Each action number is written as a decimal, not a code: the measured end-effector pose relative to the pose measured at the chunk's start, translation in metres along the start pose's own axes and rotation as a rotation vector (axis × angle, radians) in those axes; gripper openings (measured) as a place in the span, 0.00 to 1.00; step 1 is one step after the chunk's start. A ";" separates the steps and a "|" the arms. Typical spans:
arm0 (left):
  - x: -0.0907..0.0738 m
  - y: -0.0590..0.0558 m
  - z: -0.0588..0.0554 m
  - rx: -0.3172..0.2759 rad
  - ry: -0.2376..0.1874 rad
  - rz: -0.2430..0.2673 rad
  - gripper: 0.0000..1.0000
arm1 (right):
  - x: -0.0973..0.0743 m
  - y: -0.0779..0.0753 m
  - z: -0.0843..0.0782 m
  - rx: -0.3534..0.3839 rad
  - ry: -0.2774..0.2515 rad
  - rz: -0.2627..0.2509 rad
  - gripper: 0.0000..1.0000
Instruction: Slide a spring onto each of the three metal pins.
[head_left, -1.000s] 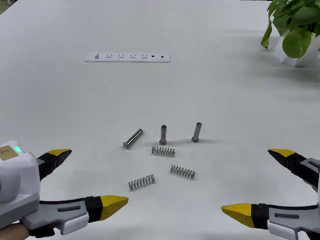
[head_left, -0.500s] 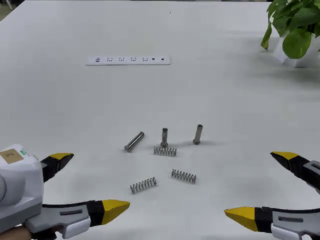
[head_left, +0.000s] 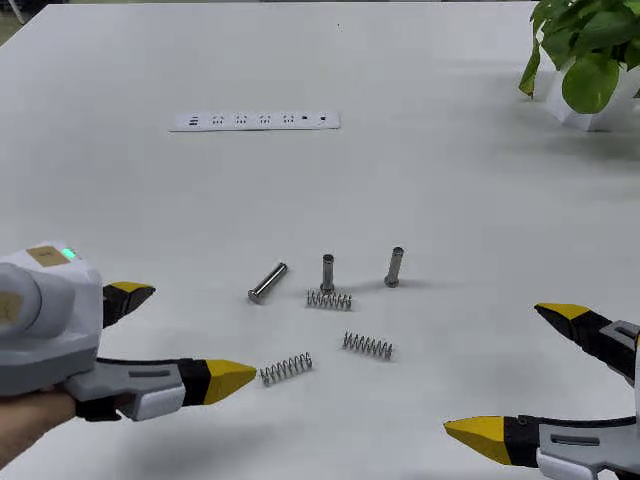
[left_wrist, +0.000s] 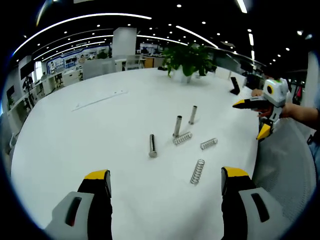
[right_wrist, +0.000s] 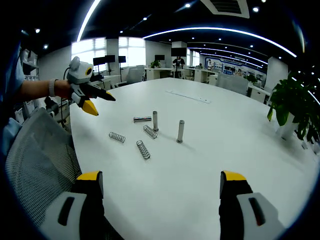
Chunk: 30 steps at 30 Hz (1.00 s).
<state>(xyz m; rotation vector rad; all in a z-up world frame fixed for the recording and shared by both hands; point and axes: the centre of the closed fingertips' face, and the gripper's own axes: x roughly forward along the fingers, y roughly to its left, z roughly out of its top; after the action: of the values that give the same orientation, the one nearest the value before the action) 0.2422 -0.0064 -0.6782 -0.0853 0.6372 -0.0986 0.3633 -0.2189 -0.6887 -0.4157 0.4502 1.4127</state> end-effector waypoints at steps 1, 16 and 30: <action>0.002 0.000 0.004 0.007 0.002 -0.006 0.91 | 0.000 0.000 0.000 0.000 0.000 0.000 0.98; 0.051 0.020 0.033 -0.033 0.040 -0.044 0.65 | -0.001 0.004 -0.006 0.025 0.002 0.008 0.98; 0.089 0.029 0.023 0.034 0.192 -0.010 0.43 | 0.001 0.006 -0.004 0.028 -0.006 0.012 0.98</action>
<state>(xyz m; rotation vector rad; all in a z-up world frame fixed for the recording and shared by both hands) 0.3288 0.0129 -0.7151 -0.0467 0.8266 -0.1283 0.3574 -0.2201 -0.6928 -0.3864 0.4685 1.4176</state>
